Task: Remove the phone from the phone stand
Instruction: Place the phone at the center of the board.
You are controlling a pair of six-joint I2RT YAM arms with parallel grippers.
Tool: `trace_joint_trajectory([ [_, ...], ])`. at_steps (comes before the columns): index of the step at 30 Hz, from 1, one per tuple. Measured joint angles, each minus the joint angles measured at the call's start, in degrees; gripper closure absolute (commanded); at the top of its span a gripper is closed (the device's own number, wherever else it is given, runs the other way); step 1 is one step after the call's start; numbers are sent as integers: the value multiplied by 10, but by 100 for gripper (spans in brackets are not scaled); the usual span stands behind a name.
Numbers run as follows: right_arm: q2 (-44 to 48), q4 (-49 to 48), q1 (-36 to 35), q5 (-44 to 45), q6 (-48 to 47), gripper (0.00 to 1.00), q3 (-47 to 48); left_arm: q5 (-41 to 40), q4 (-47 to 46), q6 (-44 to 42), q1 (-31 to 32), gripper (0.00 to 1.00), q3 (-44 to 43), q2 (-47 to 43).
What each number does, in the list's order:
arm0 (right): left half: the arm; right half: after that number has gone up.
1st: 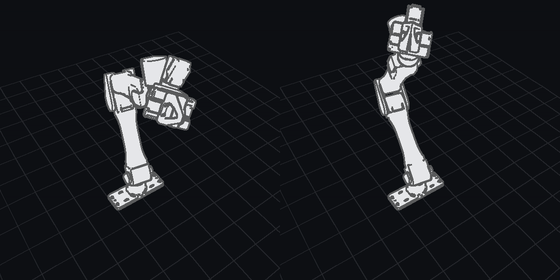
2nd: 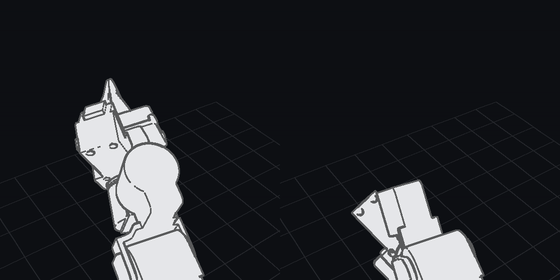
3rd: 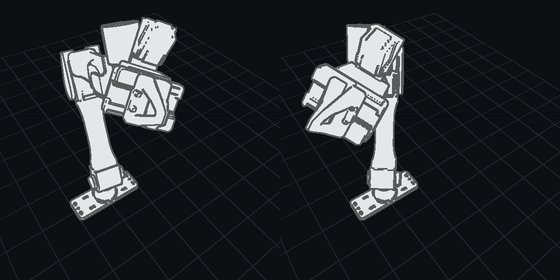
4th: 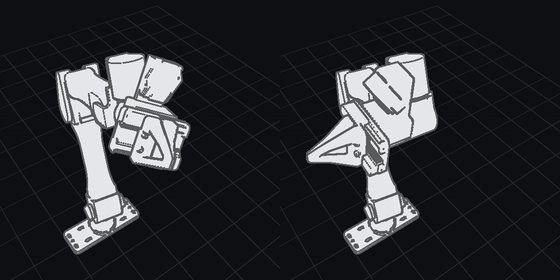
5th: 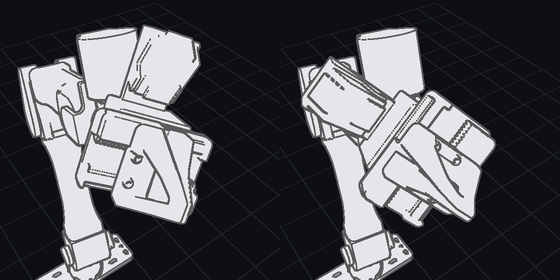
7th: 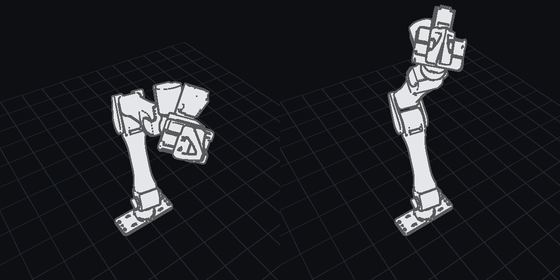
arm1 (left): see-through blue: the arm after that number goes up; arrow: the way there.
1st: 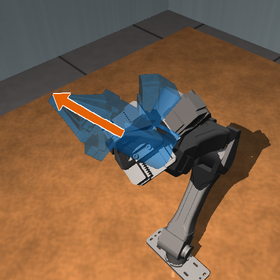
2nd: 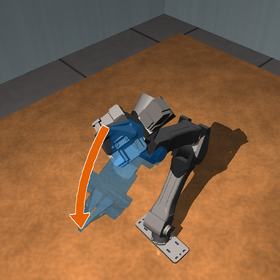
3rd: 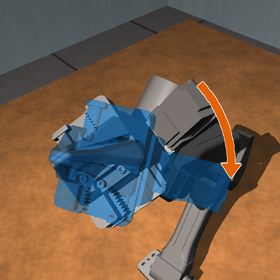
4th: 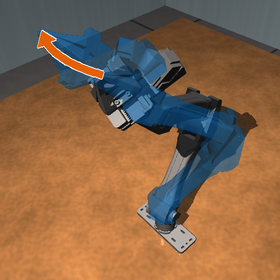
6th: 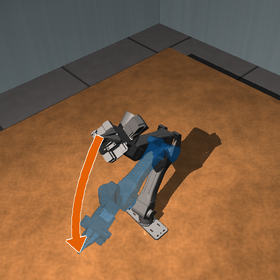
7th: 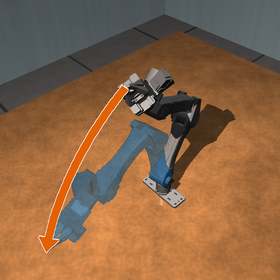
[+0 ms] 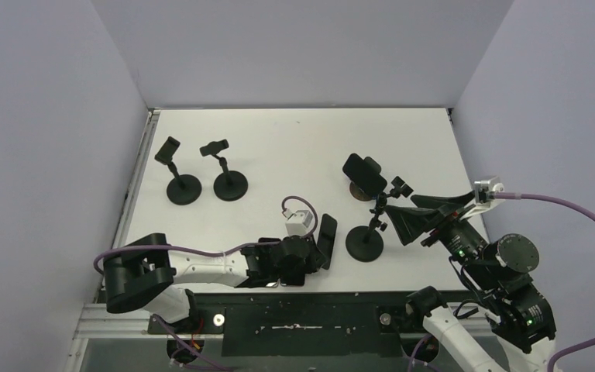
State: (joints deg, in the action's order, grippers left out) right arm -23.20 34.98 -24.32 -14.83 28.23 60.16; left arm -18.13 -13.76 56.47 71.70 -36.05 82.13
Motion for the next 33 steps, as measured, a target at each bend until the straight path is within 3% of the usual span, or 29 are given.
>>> trace_joint_trajectory([
  [13, 14, 20, 0, 26, 21, 13, -3, 12, 4, 120, 7, 100, -22, 97],
  [22, 28, 22, 0, 26, 31, 13, -23, 12, 1, 154, 23, 67, -23, 99],
  [33, 36, 32, 0, 31, 31, 13, -29, -1, 14, 164, 25, 49, -21, 73],
])
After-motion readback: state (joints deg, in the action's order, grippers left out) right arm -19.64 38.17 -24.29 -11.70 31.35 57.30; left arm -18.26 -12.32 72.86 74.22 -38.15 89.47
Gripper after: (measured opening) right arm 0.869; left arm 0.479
